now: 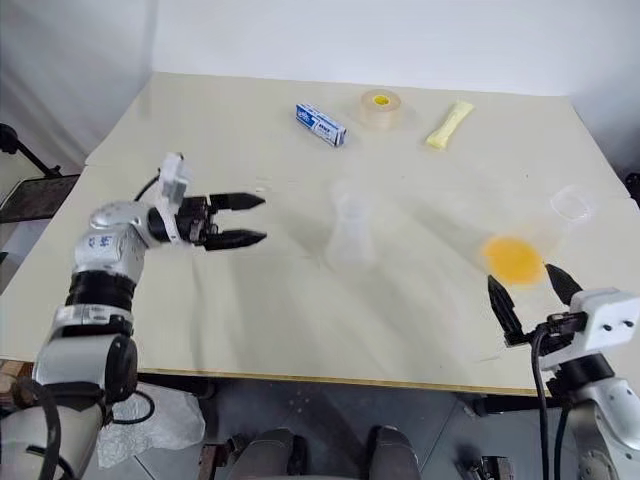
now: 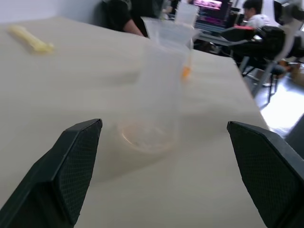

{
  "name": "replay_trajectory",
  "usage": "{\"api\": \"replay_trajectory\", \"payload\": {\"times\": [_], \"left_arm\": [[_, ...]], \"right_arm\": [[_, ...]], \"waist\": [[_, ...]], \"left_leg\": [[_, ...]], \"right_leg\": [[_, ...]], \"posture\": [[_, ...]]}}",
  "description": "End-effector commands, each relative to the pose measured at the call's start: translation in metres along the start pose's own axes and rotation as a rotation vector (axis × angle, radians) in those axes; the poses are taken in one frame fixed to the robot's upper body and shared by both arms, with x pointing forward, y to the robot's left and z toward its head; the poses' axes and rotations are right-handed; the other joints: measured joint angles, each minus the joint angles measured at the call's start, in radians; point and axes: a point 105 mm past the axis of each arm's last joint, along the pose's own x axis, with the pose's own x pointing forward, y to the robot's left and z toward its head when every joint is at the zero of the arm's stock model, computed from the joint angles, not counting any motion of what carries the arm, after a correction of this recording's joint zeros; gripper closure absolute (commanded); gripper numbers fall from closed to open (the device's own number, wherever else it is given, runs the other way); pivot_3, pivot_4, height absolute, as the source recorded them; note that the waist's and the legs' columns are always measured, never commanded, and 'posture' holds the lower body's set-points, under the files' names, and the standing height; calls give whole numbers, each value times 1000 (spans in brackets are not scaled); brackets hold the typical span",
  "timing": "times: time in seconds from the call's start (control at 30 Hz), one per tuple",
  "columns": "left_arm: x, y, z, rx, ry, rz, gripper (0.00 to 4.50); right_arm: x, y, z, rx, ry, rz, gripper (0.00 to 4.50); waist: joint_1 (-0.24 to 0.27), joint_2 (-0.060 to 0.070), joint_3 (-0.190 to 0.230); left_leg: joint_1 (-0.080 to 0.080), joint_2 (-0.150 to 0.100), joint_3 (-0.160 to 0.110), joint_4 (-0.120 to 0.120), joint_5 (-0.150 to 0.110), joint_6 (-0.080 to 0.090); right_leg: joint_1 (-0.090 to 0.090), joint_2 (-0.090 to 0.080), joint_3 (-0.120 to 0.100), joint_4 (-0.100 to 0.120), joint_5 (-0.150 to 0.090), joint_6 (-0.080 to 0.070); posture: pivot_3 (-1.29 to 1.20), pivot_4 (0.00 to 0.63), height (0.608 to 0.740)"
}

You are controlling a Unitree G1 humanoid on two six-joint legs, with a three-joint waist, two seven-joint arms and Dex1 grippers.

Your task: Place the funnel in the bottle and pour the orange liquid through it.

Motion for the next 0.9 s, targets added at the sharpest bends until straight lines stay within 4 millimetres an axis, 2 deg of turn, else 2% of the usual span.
{"api": "replay_trajectory", "payload": {"times": [0.03, 0.2, 0.5, 0.9], "left_arm": [[3, -7, 18, 75, -112, -50, 21], [5, -7, 13, 104, -133, -47, 21], [4, -9, 11, 158, -175, -2, 21], [-1, -24, 3, 154, -199, 49, 21]], "right_arm": [[-7, -10, 17, 1, -47, -83, 0], [-2, -16, 20, -13, -64, -134, 0], [32, -43, 17, 4, -83, -181, 0], [72, -60, 19, -5, -100, -151, 0]], "waist": [[0, 0, 0], [-4, 1, -1], [-3, 1, -1], [-6, 2, -1]], "left_leg": [[0, 0, 0, 0, 0, 0], [1, 0, 1, -1, 0, 0], [1, 0, 2, 0, 0, 0], [1, 0, 2, 0, 0, 0]], "right_leg": [[0, 0, 0, 0, 0, 0], [0, 0, 0, 0, 0, 0], [0, 0, 1, 0, 0, 0], [0, 0, 1, 0, 0, 0]], "posture": [[0, 150, 740], [0, 150, 740], [0, 150, 740], [0, 150, 740]]}}
